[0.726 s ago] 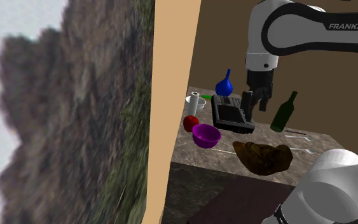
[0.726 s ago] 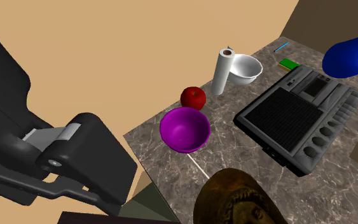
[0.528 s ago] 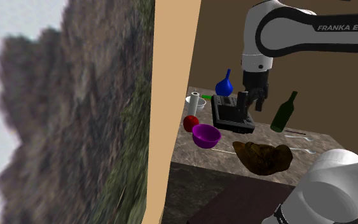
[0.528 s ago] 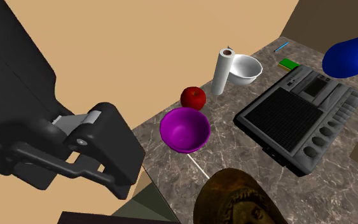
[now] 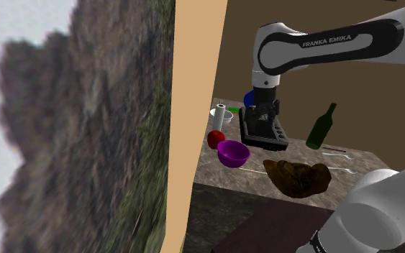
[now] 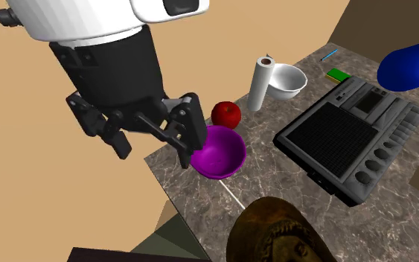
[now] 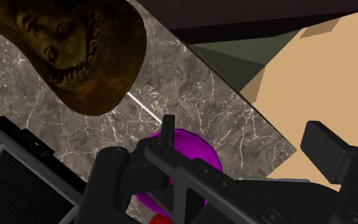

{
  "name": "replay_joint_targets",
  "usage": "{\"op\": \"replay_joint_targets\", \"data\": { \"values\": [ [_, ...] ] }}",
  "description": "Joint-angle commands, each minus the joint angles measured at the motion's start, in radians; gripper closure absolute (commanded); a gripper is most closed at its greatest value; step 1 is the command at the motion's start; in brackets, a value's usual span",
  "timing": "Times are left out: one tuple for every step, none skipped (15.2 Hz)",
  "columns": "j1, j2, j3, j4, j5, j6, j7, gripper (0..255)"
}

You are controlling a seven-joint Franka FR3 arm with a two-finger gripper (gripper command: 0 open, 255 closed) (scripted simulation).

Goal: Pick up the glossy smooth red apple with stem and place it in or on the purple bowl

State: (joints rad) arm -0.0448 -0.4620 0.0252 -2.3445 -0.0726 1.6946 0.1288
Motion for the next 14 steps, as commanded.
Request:
{"op": "replay_joint_targets", "data": {
  "values": [
    [-0.009,0.079,-0.008,0.036,0.003,0.049,0.011,0],
    [-0.013,0.115,-0.012,0.054,0.005,0.071,0.015,0],
    [-0.017,0.152,-0.016,0.072,0.008,0.092,0.02,0],
    [-0.021,0.189,-0.02,0.092,0.01,0.112,0.023,0],
    [-0.025,0.226,-0.025,0.114,0.013,0.131,0.027,0],
    [-0.029,0.264,-0.029,0.136,0.017,0.148,0.03,0],
    [-0.032,0.301,-0.033,0.16,0.02,0.164,0.033,0],
    [-0.036,0.338,-0.037,0.184,0.024,0.18,0.036,0],
    [-0.039,0.375,-0.041,0.21,0.029,0.194,0.038,0],
    [-0.043,0.412,-0.046,0.237,0.033,0.206,0.041,0],
    [-0.046,0.449,-0.05,0.265,0.039,0.218,0.042,0],
    [-0.05,0.486,-0.053,0.295,0.044,0.228,0.044,0],
    [-0.054,0.523,-0.057,0.326,0.05,0.237,0.045,0],
    [-0.058,0.56,-0.061,0.357,0.057,0.245,0.047,0]
  ]
}}
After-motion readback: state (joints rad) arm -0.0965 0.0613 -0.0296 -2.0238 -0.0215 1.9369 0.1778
